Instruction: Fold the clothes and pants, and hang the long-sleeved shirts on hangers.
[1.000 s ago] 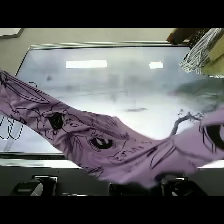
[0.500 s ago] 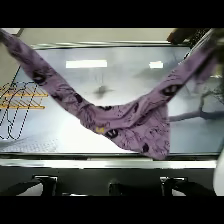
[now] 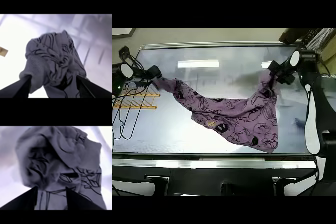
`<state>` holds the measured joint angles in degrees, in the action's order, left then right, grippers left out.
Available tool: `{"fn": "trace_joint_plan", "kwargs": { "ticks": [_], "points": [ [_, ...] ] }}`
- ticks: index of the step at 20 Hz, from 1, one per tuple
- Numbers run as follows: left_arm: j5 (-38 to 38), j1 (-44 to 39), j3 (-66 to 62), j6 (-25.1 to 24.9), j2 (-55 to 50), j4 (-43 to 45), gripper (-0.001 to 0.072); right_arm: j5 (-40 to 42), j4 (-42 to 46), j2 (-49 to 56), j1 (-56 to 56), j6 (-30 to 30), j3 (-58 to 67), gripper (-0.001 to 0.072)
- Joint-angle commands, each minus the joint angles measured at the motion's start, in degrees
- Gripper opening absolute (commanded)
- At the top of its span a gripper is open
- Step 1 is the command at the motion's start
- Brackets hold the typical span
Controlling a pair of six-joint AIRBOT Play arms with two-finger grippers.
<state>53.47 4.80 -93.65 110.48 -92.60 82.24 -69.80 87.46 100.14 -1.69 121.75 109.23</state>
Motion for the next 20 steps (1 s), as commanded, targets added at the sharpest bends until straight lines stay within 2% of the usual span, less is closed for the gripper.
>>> {"fn": "trace_joint_plan", "kwargs": {
  "ticks": [1, 3, 5, 7, 8, 10, 13, 15, 17, 20],
  "points": [
    [8.3, 4.0, 0.1, -8.9, 0.8, -14.9, 0.0627, -10.5, -2.1, -4.1, 3.2, -17.2, 0.0, 0.0429],
    [12.8, 6.8, 1.9, -12.0, 3.8, -15.2, 0.0627, -15.1, -1.3, -9.3, 7.8, -24.4, -0.2, 0.0428],
    [13.6, 8.9, 8.7, -14.9, 8.7, -15.2, 0.0627, -19.5, -1.7, -14.1, 13.2, -28.0, -3.2, 0.0429],
    [12.1, 9.9, 19.2, -16.5, 14.3, -17.0, 0.0627, -20.7, -5.7, -20.8, 18.8, -30.2, -12.5, 0.0429],
    [11.1, 9.9, 24.6, -18.1, 16.7, -19.7, 0.0627, -19.3, -9.2, -25.2, 21.2, -30.9, -19.6, 0.0433],
    [8.9, 9.3, 35.0, -22.5, 20.7, -27.7, 0.0627, -14.8, -15.2, -34.4, 24.2, -30.9, -35.9, 0.0545],
    [7.0, 6.7, 45.1, -26.9, 22.7, -36.7, 0.0627, -9.4, -22.7, -45.8, 23.6, -30.5, -60.8, 0.0551],
    [6.4, 3.8, 47.9, -27.0, 22.4, -37.2, 0.0627, -5.6, -26.4, -50.0, 23.2, -30.5, -73.2, 0.0550],
    [6.2, 0.8, 48.6, -27.0, 21.6, -37.2, 0.0627, -2.8, -27.1, -51.3, 23.2, -30.5, -81.2, 0.0549],
    [3.8, -3.2, 48.6, -26.9, 21.0, -37.2, 0.0627, 2.4, -27.8, -51.3, 23.2, -30.5, -86.6, 0.0548]
  ]
}}
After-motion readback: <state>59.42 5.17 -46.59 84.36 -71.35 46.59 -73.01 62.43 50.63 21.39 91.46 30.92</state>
